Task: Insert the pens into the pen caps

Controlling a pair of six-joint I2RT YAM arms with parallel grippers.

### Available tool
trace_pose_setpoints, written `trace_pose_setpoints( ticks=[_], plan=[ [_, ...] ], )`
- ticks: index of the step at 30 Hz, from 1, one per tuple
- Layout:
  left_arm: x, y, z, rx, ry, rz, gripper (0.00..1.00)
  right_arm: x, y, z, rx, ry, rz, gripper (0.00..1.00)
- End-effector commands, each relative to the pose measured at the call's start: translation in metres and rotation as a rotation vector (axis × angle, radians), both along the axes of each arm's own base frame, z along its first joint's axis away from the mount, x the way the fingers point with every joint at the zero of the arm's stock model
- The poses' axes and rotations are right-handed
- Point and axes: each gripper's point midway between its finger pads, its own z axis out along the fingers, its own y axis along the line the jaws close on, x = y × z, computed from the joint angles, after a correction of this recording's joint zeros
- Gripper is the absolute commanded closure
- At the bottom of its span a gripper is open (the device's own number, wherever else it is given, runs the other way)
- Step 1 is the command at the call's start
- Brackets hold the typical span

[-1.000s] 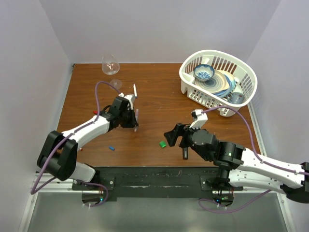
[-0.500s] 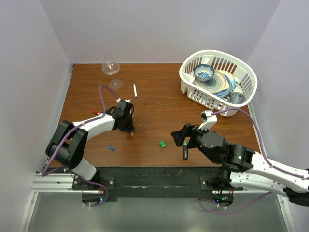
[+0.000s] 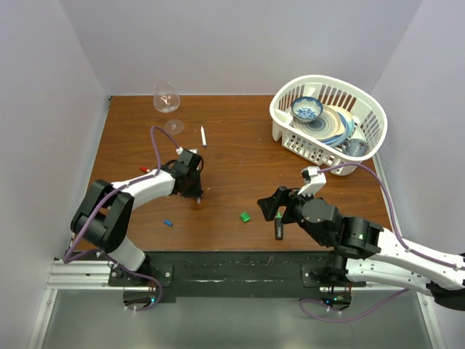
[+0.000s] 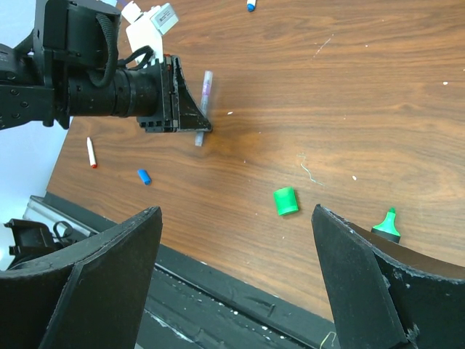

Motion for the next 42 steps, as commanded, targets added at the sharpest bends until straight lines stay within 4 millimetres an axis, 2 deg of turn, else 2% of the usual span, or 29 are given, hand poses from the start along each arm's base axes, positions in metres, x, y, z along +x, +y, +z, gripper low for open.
trace_pose_setpoints(
  ticks=[1,8,12,15,21,25,27,30,32,33,34,35,36,37,38,39,40,42],
  plan=[
    [0.000,0.009,-0.006,0.050,0.013,0.021,0.74,0.005,-0.003,0.003,0.007,-0.014,-0.038,0.12],
    [0.002,0.006,-0.003,0.038,0.008,0.012,0.70,0.004,-0.005,0.004,0.019,-0.018,-0.039,0.12],
    [0.006,0.001,0.006,0.013,-0.017,0.000,0.68,0.004,-0.007,0.005,0.012,-0.020,-0.039,0.12],
    [0.012,-0.008,0.021,-0.031,-0.052,-0.022,0.65,0.004,-0.008,0.004,0.008,-0.021,-0.040,0.12],
    [0.032,-0.015,0.068,-0.078,-0.183,-0.031,0.58,0.005,-0.006,0.000,0.000,-0.019,-0.041,0.12],
    [0.059,-0.009,0.101,-0.015,-0.294,-0.012,0.57,0.005,-0.003,-0.001,-0.017,-0.014,-0.034,0.12],
    [0.073,-0.004,0.109,0.021,-0.328,0.003,0.58,0.005,-0.003,-0.002,-0.022,-0.008,-0.034,0.12],
    [0.101,-0.007,0.127,0.040,-0.394,0.011,0.57,0.005,-0.003,0.001,-0.022,-0.014,-0.029,0.12],
    [0.121,-0.009,0.131,0.065,-0.432,0.022,0.55,0.006,-0.005,0.003,-0.033,-0.022,-0.034,0.12],
    [0.135,-0.012,0.143,0.058,-0.472,0.034,0.54,0.007,-0.006,0.004,-0.037,-0.026,-0.039,0.12],
    [0.143,-0.014,0.132,0.076,-0.455,0.028,0.54,0.007,-0.006,0.005,-0.037,-0.029,-0.038,0.12],
    [0.151,-0.014,0.133,0.084,-0.463,0.035,0.54,0.008,-0.008,0.006,-0.041,-0.035,-0.043,0.12],
    [0.164,-0.018,0.143,0.076,-0.488,0.041,0.54,0.008,-0.009,0.007,-0.042,-0.039,-0.046,0.12],
    [0.171,-0.018,0.128,0.104,-0.461,0.032,0.54,0.008,-0.009,0.008,-0.044,-0.041,-0.045,0.12],
    [0.179,-0.017,0.126,0.126,-0.465,0.040,0.55,0.008,-0.010,0.010,-0.047,-0.048,-0.044,0.12],
    [0.189,-0.018,0.133,0.135,-0.483,0.047,0.55,0.008,-0.010,0.010,-0.053,-0.049,-0.044,0.13],
    [0.197,-0.015,0.117,0.165,-0.454,0.049,0.55,0.009,-0.011,0.010,-0.061,-0.053,-0.043,0.13],
    [0.212,-0.015,0.119,0.175,-0.460,0.054,0.55,0.010,-0.014,0.013,-0.082,-0.064,-0.050,0.13]
  ],
)
